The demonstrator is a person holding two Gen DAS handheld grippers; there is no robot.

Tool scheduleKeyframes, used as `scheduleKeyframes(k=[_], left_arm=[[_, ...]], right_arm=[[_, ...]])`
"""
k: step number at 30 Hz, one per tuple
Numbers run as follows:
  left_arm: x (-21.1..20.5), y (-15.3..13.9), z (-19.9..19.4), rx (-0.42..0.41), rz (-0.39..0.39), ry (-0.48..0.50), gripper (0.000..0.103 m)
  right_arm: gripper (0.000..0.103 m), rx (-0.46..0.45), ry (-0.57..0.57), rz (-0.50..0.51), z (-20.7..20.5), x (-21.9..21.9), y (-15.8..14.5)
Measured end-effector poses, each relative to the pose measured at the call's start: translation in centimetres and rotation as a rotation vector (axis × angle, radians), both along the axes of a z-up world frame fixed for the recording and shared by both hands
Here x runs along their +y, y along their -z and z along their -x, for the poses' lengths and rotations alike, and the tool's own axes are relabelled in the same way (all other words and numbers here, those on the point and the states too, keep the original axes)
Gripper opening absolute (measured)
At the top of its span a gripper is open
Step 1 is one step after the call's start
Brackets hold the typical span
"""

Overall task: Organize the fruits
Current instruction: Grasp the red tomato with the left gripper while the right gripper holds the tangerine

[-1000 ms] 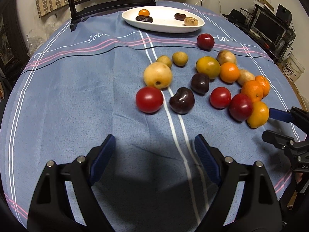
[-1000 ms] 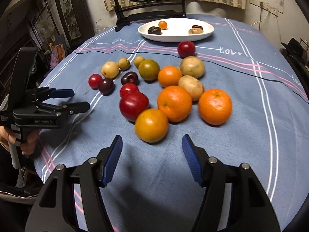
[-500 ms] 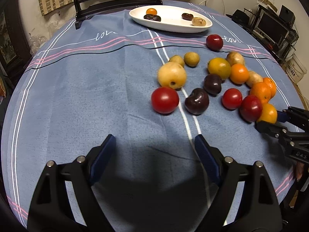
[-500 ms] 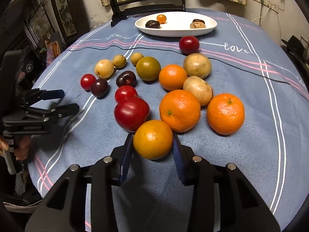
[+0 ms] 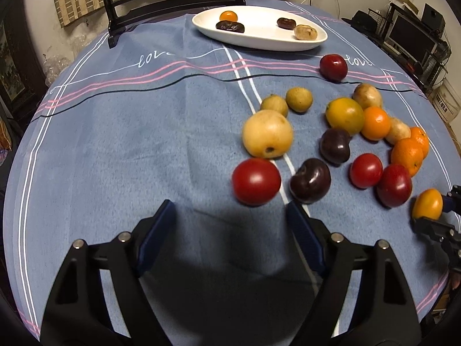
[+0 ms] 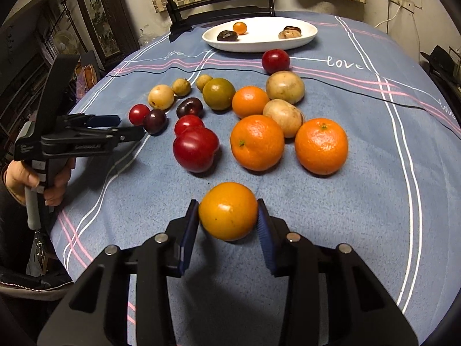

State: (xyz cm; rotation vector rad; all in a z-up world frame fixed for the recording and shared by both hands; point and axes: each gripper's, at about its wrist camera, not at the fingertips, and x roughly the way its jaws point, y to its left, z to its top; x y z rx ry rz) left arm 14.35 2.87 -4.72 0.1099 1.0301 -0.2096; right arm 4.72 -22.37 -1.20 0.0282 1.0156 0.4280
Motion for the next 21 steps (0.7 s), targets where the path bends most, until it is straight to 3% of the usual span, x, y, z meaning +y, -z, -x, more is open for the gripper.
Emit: scheduleKeyframes(k=[3, 11, 21], left_arm=[[-0.19, -0.16, -0.38, -0.007, -0.007, 0.005, 0.071], [-0.72, -0.62, -0.67, -0.035, 0.025, 0.043, 0.035], [-0.32, -1.03, -0.37, -0.045, 0.058, 0.024, 0.031]], right_arm=[[0.04, -0.004, -0.004, 0.002, 0.05, 0.13, -0.05], [0.04, -0.005, -0.012, -0.001, 0.1, 0.24, -0.2], [0.04, -0.007, -0.01, -0.005, 0.4, 0.01, -0.3]])
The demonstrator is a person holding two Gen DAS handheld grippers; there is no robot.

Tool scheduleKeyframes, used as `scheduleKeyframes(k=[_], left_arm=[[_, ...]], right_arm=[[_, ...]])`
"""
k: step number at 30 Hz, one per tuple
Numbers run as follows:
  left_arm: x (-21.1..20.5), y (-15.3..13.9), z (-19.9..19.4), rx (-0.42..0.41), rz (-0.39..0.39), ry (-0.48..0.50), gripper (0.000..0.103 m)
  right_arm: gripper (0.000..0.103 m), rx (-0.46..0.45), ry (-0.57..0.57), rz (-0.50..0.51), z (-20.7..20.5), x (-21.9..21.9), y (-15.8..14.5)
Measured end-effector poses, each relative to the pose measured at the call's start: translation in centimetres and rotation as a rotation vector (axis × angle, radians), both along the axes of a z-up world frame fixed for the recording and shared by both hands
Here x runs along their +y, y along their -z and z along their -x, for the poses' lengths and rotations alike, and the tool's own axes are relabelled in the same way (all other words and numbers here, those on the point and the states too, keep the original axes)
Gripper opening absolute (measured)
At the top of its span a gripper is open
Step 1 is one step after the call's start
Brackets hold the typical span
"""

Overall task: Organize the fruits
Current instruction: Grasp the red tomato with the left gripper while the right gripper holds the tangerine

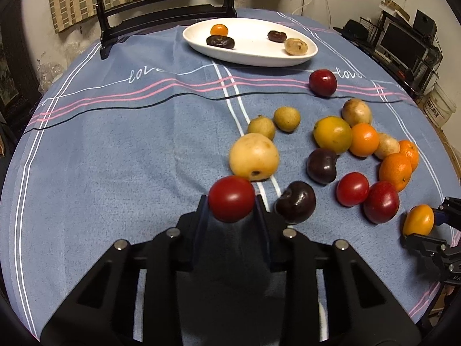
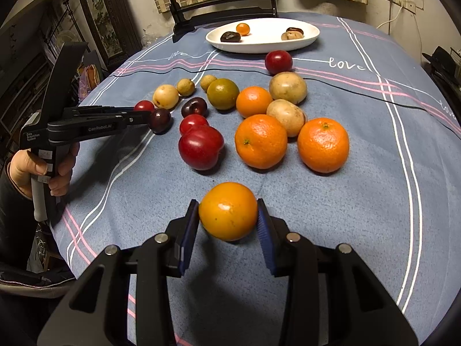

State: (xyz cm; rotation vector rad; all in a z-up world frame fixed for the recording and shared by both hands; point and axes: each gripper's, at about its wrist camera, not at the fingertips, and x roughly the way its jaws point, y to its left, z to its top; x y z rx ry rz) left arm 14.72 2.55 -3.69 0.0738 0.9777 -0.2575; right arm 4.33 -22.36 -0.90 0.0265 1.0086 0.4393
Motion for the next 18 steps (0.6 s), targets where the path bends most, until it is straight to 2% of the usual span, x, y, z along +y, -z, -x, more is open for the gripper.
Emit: scheduleKeyframes(k=[9, 18], left_arm=[[0.0, -2.4, 1.8, -0.037, 0.021, 0.021, 0.031], [-0.6, -4.7, 2.4, -0.069, 0.051, 0.058, 0.031]], right_arm=[[0.04, -0.022, -0.005, 0.006, 0.1, -0.3, -0.8], [0.04, -0.083, -0.008, 0.036, -0.5, -0.9, -2.9]])
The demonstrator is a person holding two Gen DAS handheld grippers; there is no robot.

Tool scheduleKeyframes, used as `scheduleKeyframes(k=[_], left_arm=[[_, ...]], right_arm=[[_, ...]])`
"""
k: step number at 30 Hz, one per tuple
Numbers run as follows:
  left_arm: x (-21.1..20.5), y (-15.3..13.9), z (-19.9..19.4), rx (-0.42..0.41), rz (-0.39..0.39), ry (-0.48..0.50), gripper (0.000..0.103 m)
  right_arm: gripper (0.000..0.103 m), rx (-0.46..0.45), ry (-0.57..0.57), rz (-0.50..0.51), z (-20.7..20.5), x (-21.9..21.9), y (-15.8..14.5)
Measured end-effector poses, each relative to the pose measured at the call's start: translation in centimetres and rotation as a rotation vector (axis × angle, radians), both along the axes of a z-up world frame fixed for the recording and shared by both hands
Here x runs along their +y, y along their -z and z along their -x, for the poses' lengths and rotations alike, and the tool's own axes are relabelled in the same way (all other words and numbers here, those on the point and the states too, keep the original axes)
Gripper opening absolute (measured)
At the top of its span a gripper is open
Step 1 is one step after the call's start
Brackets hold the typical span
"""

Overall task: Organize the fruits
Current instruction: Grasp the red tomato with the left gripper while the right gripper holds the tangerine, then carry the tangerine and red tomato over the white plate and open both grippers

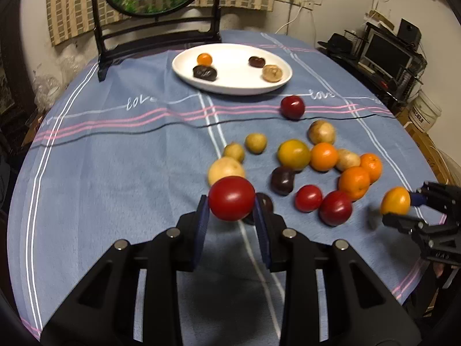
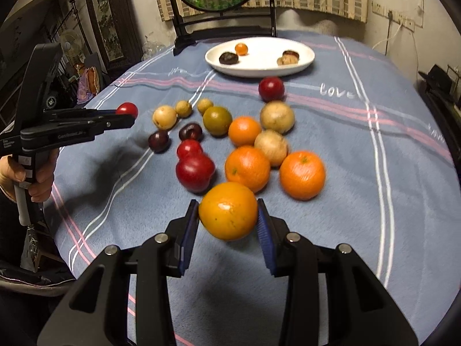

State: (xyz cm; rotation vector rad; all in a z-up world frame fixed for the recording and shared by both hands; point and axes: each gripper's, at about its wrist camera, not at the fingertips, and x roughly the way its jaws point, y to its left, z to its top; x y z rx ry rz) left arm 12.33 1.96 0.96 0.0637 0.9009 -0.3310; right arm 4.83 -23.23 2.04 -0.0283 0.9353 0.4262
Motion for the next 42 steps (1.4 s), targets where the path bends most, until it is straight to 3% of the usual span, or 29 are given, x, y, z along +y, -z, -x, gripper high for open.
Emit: scheduleKeyframes(k=[9, 13, 20, 26, 33, 42], left_arm=[[-1.1, -2.1, -2.3, -0.04, 0.005, 0.022, 0.031], [-1.6, -3.2, -4.7, -0.081, -0.002, 0.028, 0.031], [-2.6, -4.1, -10.0, -0.082, -0.022, 0.014, 0.032], [-3.9, -3.5, -15.7, -0.07, -0.057, -0.009, 0.032], [-4.2, -2.2, -23.6, -0.008, -0.029, -0.067, 0.032], [-3.9, -0.2, -30.0, 0.006, -0.049, -0.138, 0.032]], right_arm=[[0.04, -0.112, -0.02, 0.05, -3.2, 0.5, -4.0], [0.04, -0.183, -0.01, 0.084, -5.4, 1.0, -6.1], [0.04, -0.259, -0.032, 0.115, -11.1, 2.0, -7.7], [0.04, -0.227, -0.026, 0.142, -17.9, 2.8, -6.5], [0.04, -0.158, -0.017, 0.173, -25.9, 4.4, -3.8], [0.04, -0.09, -0.007, 0.187, -32.5, 5.9, -0.7]])
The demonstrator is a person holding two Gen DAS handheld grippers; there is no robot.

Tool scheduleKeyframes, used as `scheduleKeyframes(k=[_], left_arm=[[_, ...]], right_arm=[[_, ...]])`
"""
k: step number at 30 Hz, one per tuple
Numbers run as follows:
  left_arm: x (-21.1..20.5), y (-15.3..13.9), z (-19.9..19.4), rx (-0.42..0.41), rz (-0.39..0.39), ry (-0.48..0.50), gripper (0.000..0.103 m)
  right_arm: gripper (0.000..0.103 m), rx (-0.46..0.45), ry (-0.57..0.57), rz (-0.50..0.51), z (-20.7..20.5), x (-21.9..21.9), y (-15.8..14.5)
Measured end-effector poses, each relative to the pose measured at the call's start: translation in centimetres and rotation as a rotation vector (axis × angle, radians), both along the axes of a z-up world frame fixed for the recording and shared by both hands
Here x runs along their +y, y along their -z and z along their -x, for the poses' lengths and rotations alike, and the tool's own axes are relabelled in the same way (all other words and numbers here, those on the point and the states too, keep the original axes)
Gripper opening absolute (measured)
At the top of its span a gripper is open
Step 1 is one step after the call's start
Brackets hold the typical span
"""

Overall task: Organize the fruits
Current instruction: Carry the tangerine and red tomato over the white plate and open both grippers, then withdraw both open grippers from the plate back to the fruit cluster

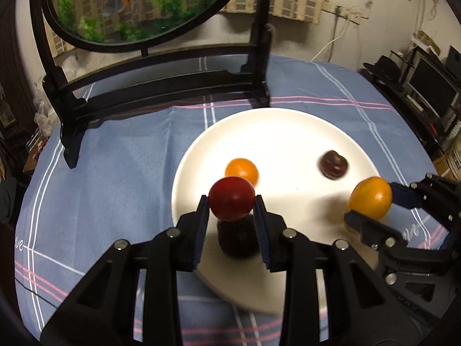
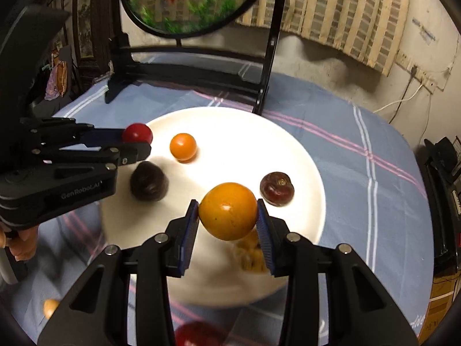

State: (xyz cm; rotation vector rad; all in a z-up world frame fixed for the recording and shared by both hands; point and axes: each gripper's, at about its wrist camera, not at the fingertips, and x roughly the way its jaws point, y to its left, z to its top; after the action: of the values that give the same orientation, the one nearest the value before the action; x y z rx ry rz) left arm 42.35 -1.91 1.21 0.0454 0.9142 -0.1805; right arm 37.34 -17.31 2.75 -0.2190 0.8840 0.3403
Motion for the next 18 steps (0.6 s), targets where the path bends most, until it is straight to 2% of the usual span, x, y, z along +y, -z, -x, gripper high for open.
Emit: scheduleKeyframes(k=[4, 5, 6, 7, 12, 18], left_arm=[[-0.7, 0.6, -1.3, -0.034, -0.017, -0.013, 0.034], [-0.9, 0.7, -1.4, -0.034, -0.013, -0.011, 0.04], [-1.0, 0.7, -1.4, -0.029, -0.012, -0.009, 0.056], [-1.1, 0.4, -1.2, -0.043, -0.021, -0.015, 0.062], [-0.8, -1.4, 0.4, -0.085, -0.019, -0.007, 0.066], [0.1, -2.7, 3.1, -0.066, 0.041, -0.002, 0.071]], right_arm=[[0.04, 0.072, 0.046, -0.008, -2.9, 0.0, 1.7], [0.04, 0.08, 0.049, -0.005, -3.1, 0.1, 1.9], [0.041, 0.101, 0.047, 0.008, -3.5, 0.3, 2.1], [0.041, 0.104, 0.051, 0.018, -3.4, 0.4, 2.1], [0.044, 0.029, 0.052, -0.027, -1.6, -0.6, 0.5], [0.051, 0.007, 0.097, -0.112, 0.4, -3.0, -1.6]])
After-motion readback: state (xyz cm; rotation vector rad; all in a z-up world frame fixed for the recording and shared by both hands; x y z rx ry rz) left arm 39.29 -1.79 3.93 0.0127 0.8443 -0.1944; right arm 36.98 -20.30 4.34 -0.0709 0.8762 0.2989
